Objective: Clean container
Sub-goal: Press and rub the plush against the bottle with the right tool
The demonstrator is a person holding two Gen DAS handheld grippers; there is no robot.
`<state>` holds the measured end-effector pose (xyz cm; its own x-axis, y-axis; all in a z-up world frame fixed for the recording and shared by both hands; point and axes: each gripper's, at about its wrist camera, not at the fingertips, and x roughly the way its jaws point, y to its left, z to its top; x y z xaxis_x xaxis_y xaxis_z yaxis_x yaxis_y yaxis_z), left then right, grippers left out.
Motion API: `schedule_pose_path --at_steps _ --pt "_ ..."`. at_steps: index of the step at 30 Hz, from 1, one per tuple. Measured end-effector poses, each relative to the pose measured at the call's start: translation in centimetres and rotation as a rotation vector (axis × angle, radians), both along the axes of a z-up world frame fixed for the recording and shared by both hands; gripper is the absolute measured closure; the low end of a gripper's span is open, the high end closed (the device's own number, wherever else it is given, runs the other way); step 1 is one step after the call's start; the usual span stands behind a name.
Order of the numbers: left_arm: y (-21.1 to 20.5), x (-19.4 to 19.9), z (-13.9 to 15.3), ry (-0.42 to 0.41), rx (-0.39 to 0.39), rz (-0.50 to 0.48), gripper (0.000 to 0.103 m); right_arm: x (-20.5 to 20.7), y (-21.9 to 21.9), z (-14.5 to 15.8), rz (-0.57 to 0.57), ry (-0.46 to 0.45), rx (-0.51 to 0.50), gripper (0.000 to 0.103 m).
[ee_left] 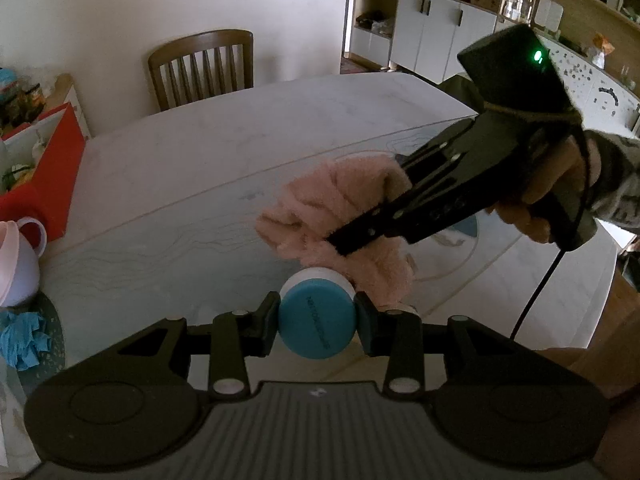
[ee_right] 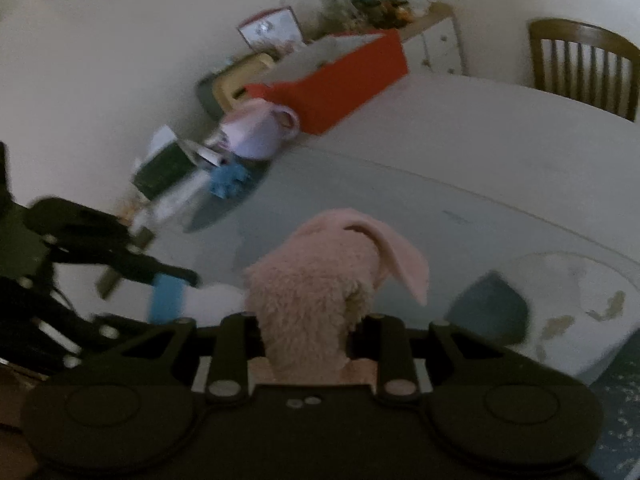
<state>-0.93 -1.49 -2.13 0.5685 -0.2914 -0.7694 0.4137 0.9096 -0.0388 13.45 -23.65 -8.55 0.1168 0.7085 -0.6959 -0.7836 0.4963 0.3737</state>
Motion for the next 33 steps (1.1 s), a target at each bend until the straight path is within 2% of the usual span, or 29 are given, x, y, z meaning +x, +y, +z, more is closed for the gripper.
schedule_pose_path --at_steps 11,16,20,24,28,30,33 --pt "0.7 0.4 -0.1 0.022 -0.037 0.040 0.065 1.3 -0.4 -3.9 -0.077 -0.019 -0.147 0.077" --pt "2.5 1.2 -0.4 0.086 -0.128 0.127 0.065 0.2 -0.1 -4.0 -0.081 -0.142 -0.227 0.077" --pt "4.0 1.8 -0.7 0.128 -0.195 0.185 0.065 -0.1 -1.2 -1.5 -0.099 -0.109 -0.102 0.077" --pt "4.2 2.1 -0.8 0.134 -0.205 0.196 0.065 -1.3 -1.2 1.1 -0.037 -0.088 0.019 0.077" --pt "4.0 2.0 -0.8 0.134 -0.201 0.196 0.065 -2.4 -0.8 2.3 0.021 -0.038 0.110 0.077" --pt "4.0 2.0 -0.8 0.134 -0.199 0.196 0.065 -2.3 -0.4 2.4 0.034 -0.016 0.132 0.077" --pt "3.8 1.8 -0.8 0.130 -0.190 0.199 0.065 -2.0 -0.1 2.0 0.024 -0.026 0.101 0.077"
